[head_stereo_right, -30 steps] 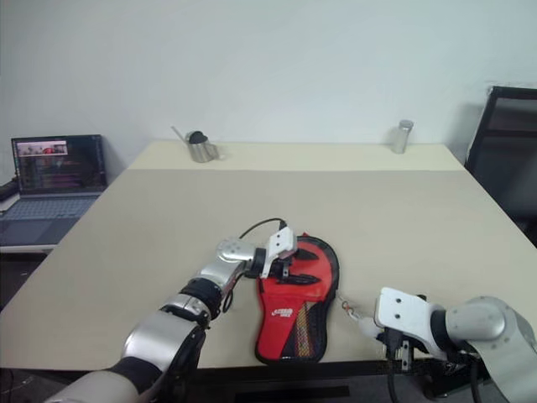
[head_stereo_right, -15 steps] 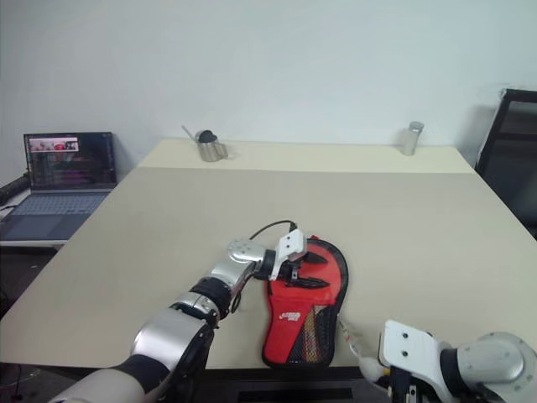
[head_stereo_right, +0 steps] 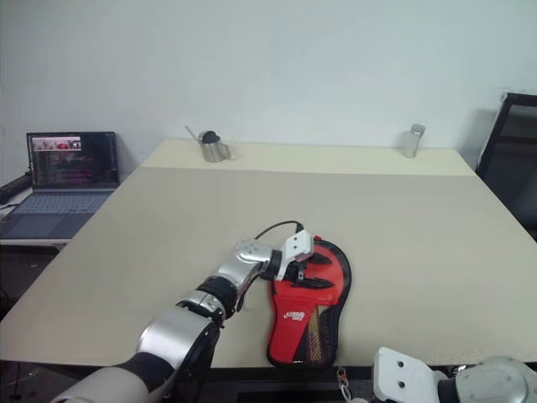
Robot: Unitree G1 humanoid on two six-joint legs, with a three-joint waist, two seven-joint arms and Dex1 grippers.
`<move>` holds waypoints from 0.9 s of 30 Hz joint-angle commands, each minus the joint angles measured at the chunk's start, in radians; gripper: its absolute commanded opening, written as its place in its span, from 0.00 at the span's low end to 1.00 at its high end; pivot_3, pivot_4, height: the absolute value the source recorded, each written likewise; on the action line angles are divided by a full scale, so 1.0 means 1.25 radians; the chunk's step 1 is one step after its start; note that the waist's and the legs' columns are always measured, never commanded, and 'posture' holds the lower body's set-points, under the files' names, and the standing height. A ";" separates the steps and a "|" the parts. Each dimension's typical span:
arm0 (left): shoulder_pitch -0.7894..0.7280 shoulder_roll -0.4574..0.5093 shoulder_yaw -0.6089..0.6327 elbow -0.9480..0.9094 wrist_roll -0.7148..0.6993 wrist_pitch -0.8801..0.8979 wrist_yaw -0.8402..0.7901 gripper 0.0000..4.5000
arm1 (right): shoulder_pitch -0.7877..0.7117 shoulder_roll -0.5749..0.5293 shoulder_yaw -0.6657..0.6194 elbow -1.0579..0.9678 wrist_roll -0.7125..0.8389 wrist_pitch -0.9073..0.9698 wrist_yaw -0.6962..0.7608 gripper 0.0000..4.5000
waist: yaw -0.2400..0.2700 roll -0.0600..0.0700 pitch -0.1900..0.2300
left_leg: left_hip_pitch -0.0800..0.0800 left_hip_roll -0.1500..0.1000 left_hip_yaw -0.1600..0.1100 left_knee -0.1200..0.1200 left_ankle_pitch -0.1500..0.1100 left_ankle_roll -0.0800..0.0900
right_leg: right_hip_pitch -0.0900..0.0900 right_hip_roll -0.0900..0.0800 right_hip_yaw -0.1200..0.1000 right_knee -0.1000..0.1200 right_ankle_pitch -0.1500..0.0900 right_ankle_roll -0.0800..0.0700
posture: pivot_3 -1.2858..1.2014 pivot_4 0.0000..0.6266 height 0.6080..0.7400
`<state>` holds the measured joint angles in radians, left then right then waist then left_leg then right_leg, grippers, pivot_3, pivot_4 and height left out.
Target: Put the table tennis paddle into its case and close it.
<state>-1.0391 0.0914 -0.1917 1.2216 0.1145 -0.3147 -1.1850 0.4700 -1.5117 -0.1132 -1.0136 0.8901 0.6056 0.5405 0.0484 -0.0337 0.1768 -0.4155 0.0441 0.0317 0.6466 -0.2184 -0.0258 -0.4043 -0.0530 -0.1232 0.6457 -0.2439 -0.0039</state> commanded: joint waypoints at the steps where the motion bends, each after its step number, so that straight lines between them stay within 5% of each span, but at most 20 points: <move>1: 0.014 -0.003 -0.022 0.024 0.031 0.001 0.009 0.70 | -0.034 -0.010 0.017 -0.027 0.037 -0.005 -0.041 0.04 | 0.000 0.000 0.000 | 0.000 0.000 0.000 0.000 0.000 0.000 | 0.000 0.000 0.000 0.000 0.000 0.000 | 0.52 0.24 1.00; 13: 0.035 0.036 0.003 0.003 0.011 -0.013 0.030 0.70 | -0.183 0.048 -0.076 0.055 0.211 0.087 0.039 0.95 | -0.004 -0.001 -0.001 | 0.001 0.001 0.000 0.000 0.000 0.000 | 0.000 0.000 0.000 0.001 0.001 0.001 | 0.52 0.24 1.00; 18: 0.034 0.044 0.029 -0.017 -0.015 -0.014 0.037 0.70 | -0.313 0.104 -0.037 0.198 0.091 0.073 0.082 0.99 | -0.017 -0.001 -0.001 | 0.001 0.002 0.000 0.000 0.000 0.000 | 0.000 0.000 0.001 0.001 0.001 0.001 | 0.52 0.24 1.00; 22: 0.021 0.066 0.056 -0.060 -0.048 -0.009 0.002 0.70 | -0.492 0.236 0.058 0.371 -0.060 0.027 0.081 0.99 | -0.023 -0.002 0.000 | 0.001 0.002 0.000 0.000 0.000 0.000 | -0.001 0.000 0.001 0.002 0.001 0.001 | 0.52 0.24 1.00; 27: 0.055 0.134 0.085 -0.276 -0.136 0.099 -0.111 0.70 | -0.568 0.380 0.129 0.531 -0.223 -0.106 0.154 0.99 | -0.022 -0.001 0.000 | -0.001 0.002 0.001 -0.001 0.000 0.001 | -0.003 0.002 0.001 0.002 0.001 0.000 | 0.52 0.24 1.00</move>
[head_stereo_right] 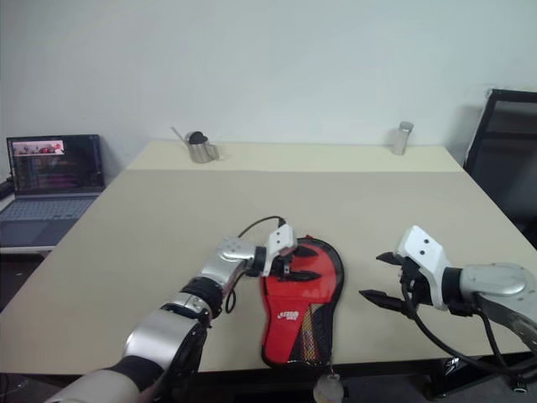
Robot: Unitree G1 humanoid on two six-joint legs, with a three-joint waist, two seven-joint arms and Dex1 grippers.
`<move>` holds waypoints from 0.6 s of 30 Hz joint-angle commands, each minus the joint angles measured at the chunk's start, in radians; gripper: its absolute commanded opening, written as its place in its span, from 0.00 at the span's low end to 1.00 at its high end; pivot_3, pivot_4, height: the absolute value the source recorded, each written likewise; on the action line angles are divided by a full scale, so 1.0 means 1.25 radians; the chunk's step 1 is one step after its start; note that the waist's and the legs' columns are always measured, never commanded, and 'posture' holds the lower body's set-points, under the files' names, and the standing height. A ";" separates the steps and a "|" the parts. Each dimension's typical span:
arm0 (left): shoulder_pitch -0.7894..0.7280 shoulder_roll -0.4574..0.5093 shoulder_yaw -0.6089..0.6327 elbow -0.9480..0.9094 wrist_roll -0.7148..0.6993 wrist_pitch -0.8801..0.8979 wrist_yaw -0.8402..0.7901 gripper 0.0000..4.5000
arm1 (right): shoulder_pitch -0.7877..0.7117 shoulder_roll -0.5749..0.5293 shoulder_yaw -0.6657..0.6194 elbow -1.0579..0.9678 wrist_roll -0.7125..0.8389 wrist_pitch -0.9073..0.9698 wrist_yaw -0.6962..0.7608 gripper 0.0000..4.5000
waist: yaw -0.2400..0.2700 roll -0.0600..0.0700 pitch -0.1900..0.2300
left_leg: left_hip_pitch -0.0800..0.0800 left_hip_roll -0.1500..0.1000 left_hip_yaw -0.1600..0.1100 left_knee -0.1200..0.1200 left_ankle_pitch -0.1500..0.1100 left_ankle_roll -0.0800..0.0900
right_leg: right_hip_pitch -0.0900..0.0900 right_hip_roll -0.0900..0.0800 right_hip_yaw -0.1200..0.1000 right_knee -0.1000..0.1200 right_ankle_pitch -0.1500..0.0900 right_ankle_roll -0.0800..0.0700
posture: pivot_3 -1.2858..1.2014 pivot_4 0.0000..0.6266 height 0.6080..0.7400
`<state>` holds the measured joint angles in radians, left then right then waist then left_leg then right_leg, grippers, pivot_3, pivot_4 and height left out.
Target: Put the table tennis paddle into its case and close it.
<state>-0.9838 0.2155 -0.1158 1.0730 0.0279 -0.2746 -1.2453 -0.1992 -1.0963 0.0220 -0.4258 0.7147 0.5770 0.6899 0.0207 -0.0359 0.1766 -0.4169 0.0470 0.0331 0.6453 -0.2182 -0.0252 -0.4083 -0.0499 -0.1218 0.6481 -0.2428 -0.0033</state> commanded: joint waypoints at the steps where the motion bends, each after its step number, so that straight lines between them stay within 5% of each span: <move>1: 0.027 0.057 0.026 -0.225 -0.085 0.103 -0.082 0.70 | -0.048 0.071 0.028 0.088 -0.104 -0.099 0.047 0.99 | -0.001 0.001 0.001 | 0.000 0.000 0.000 0.000 0.000 0.000 | -0.001 0.000 0.000 0.000 0.000 0.000 | 0.52 0.24 1.00; 11: 0.415 0.363 0.142 -0.913 -0.278 0.552 -0.051 0.70 | -0.226 0.271 0.044 0.424 -0.226 -0.254 0.181 0.99 | -0.019 0.005 0.003 | 0.005 0.000 0.001 0.000 0.000 0.000 | -0.001 -0.001 0.006 0.006 0.000 0.000 | 0.52 0.24 1.00; 18: 0.516 0.369 0.200 -1.047 -0.297 0.614 0.125 0.70 | -0.340 0.278 0.032 0.698 -0.301 -0.360 0.299 0.99 | 0.005 0.006 0.005 | 0.006 0.000 0.001 0.002 0.002 0.002 | 0.000 -0.003 0.004 0.010 0.000 -0.001 | 0.52 0.24 1.00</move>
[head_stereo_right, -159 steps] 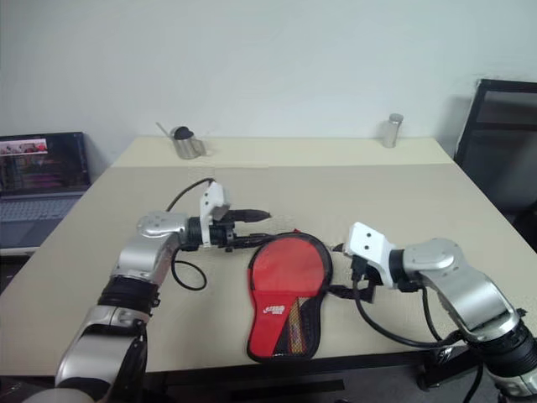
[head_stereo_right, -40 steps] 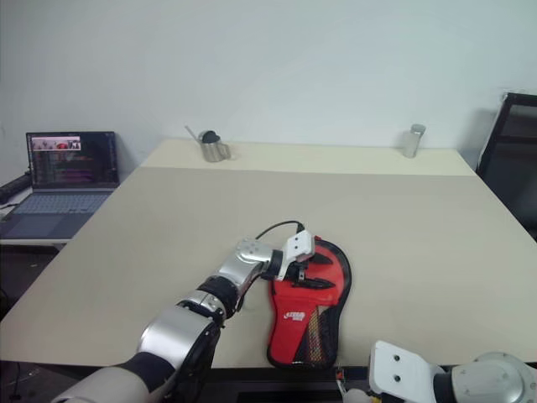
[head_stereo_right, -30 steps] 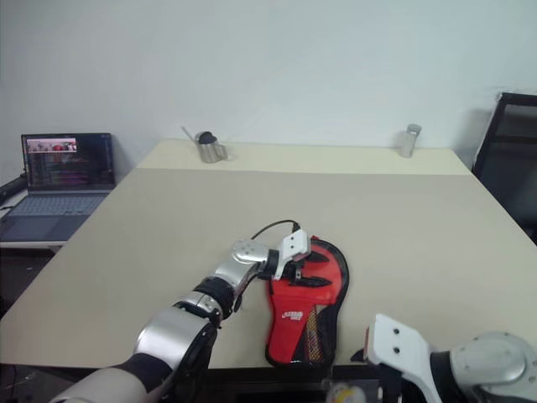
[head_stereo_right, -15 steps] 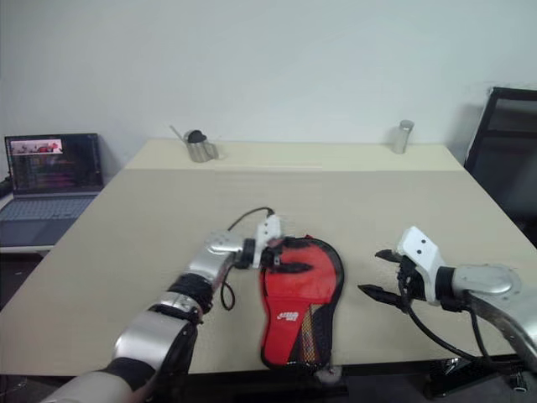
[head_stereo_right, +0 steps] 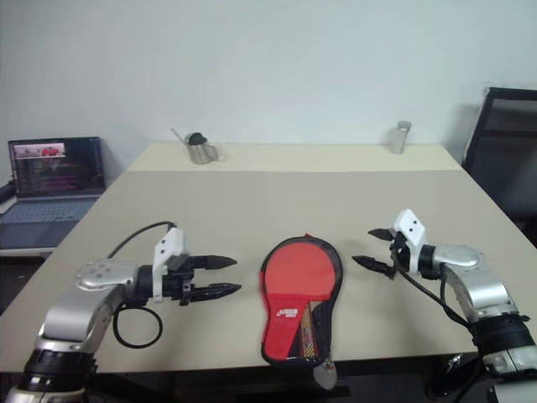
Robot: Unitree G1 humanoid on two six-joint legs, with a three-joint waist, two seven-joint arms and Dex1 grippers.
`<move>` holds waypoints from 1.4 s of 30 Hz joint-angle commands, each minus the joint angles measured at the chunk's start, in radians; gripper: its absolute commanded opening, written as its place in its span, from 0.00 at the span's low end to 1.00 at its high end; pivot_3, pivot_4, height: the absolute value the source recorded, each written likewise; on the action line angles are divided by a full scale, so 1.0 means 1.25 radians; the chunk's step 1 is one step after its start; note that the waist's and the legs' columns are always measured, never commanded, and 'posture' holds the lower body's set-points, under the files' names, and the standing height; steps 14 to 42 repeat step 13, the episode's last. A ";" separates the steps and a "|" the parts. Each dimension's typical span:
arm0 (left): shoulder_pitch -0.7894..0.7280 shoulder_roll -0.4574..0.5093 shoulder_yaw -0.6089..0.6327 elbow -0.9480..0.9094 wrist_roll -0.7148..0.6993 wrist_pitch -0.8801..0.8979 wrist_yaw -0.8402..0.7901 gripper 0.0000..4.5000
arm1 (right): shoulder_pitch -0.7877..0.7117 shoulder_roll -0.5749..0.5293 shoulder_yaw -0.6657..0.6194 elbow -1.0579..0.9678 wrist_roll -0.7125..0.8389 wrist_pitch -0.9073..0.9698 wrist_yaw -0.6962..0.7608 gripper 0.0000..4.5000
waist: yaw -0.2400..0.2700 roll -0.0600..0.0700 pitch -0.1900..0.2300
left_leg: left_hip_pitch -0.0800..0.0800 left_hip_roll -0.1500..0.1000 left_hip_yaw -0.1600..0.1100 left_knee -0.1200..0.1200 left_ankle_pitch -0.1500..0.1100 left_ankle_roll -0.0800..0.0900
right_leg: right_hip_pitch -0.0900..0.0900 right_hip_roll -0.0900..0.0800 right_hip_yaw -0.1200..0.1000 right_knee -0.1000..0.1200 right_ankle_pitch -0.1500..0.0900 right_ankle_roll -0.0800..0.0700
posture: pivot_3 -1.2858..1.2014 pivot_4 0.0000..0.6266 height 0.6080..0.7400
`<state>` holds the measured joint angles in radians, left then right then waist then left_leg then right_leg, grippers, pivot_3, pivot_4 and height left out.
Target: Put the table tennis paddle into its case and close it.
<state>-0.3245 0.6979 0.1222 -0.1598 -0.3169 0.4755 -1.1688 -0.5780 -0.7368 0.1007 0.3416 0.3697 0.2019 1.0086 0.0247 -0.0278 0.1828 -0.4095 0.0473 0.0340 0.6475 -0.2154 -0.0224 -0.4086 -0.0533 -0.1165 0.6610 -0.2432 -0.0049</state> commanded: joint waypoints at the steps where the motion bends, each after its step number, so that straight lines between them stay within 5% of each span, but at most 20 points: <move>1: -0.003 -0.022 0.020 -0.063 -0.021 0.003 0.082 0.70 | -0.047 -0.011 -0.030 0.108 -0.037 -0.066 0.049 0.99 | 0.002 0.000 0.000 | 0.000 0.000 0.000 0.000 0.000 0.000 | 0.001 0.000 0.000 0.000 0.000 0.000 | 0.52 0.24 1.00; 13: -0.080 -0.063 -0.006 0.081 -0.009 -0.099 0.159 0.70 | -0.069 -0.049 -0.046 0.197 -0.126 -0.119 0.082 0.99 | -0.003 0.001 0.001 | 0.001 -0.001 0.007 -0.001 0.000 0.000 | -0.002 0.001 0.005 0.001 0.000 0.000 | 0.52 0.24 1.00; 42: -0.080 -0.063 -0.006 0.081 -0.009 -0.099 0.159 0.70 | -0.069 -0.049 -0.046 0.197 -0.126 -0.119 0.082 0.99 | -0.003 0.001 0.001 | 0.001 -0.001 0.007 -0.001 0.000 0.000 | -0.002 0.001 0.005 0.001 0.000 0.000 | 0.52 0.24 1.00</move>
